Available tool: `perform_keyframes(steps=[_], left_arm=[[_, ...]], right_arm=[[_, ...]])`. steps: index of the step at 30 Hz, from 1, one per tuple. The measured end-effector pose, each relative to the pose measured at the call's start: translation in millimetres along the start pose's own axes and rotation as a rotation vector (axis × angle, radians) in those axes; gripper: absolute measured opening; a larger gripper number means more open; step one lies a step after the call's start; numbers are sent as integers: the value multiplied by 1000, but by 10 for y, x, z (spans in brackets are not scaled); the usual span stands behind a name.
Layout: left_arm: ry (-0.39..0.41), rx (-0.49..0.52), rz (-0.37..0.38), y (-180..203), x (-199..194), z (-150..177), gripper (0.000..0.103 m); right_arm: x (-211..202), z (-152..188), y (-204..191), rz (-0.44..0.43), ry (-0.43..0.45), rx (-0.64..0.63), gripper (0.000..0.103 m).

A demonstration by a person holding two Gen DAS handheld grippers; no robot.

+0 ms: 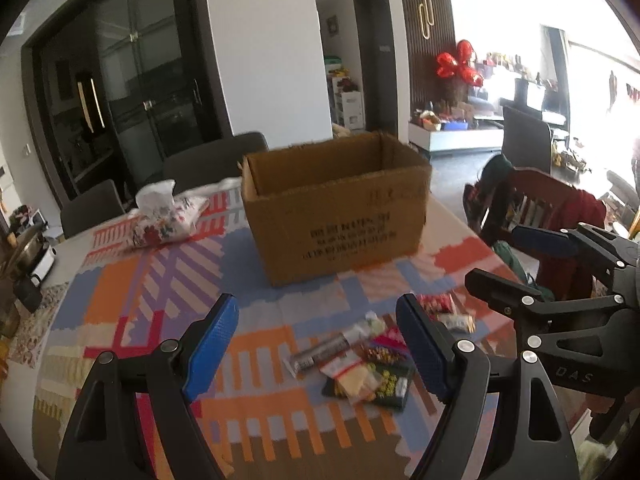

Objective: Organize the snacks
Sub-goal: 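Move both open tools back to the snack pile, then close the left tool on the clear bread bag while the right tool grasps the green candy packet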

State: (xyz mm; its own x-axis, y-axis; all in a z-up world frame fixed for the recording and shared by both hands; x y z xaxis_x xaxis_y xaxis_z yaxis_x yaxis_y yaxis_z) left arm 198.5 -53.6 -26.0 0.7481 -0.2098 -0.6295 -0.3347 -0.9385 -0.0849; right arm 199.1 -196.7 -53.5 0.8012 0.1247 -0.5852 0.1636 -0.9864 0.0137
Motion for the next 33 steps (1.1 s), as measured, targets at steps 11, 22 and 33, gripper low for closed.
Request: perform_keyframes(steps=[11, 22, 33], left_arm=[[-141, -46, 53, 108, 344, 482, 81], [-206, -70, 99, 127, 692, 687, 80], [-263, -96, 77, 99, 1026, 765, 80]], right_arm=[[191, 461, 41, -12, -104, 50, 70], [497, 798, 39, -26, -207, 71, 70], [748, 925, 66, -25, -268, 88, 70]])
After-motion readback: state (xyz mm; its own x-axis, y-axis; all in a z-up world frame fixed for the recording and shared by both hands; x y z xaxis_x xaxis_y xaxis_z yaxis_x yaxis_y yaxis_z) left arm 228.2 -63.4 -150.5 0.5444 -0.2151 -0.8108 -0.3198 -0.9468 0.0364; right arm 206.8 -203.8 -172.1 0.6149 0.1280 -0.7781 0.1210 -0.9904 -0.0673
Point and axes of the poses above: each gripper's, at about its wrist camera, not at the fingertips, and x roughly the way its jaws point, y to its right, z to its underside, the point moved 5 cm from there along x, roughly the way its jaws point, and after that the axes turned 2 degrees about z, right-handed, at the moved point
